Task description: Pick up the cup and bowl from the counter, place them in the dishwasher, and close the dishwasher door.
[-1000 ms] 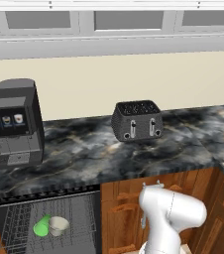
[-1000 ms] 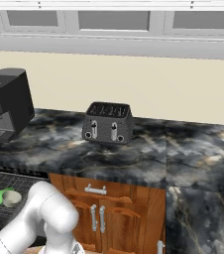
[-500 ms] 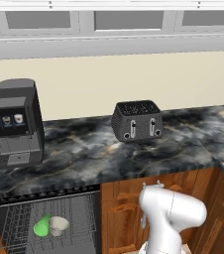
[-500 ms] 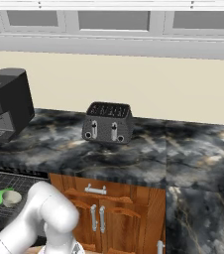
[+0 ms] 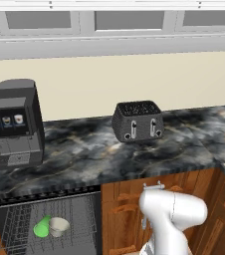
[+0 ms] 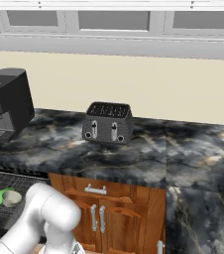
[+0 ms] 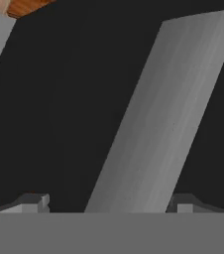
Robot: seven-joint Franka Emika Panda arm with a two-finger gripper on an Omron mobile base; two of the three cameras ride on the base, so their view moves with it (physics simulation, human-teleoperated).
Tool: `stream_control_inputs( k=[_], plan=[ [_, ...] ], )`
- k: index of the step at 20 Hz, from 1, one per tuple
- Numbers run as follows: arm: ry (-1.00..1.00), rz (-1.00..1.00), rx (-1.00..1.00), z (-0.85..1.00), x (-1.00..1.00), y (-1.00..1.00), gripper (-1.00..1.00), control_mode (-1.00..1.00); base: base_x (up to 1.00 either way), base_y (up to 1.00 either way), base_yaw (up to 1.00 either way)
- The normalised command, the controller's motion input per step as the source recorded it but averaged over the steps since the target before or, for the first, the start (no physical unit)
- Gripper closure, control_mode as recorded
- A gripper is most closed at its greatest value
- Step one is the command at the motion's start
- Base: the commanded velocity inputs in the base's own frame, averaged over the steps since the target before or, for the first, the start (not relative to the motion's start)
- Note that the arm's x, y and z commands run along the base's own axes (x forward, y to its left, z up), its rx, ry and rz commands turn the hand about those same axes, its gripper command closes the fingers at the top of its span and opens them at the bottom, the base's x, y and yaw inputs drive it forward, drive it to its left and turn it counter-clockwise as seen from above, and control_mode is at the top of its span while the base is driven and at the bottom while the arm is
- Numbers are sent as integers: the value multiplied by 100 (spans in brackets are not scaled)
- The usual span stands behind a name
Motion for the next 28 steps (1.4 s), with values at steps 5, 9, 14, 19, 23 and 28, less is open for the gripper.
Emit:
stream_control_inputs(
  k=[5,9,14,19,23,28],
  plan=[
    [-33,21,-6,-72,56,-3,-100,-100,0,0,0],
    [-25,20,-2,-76,66,0,-100,-100,0,0,0],
    [-24,16,-5,-67,70,0,-100,-100,0,0,0],
    [-25,15,-8,-68,65,0,-100,-100,0,0,0],
    [-23,12,-13,-72,63,0,-100,-100,0,0,0],
    [-23,11,-11,-68,57,0,-100,-100,0,0,0]
  ],
)
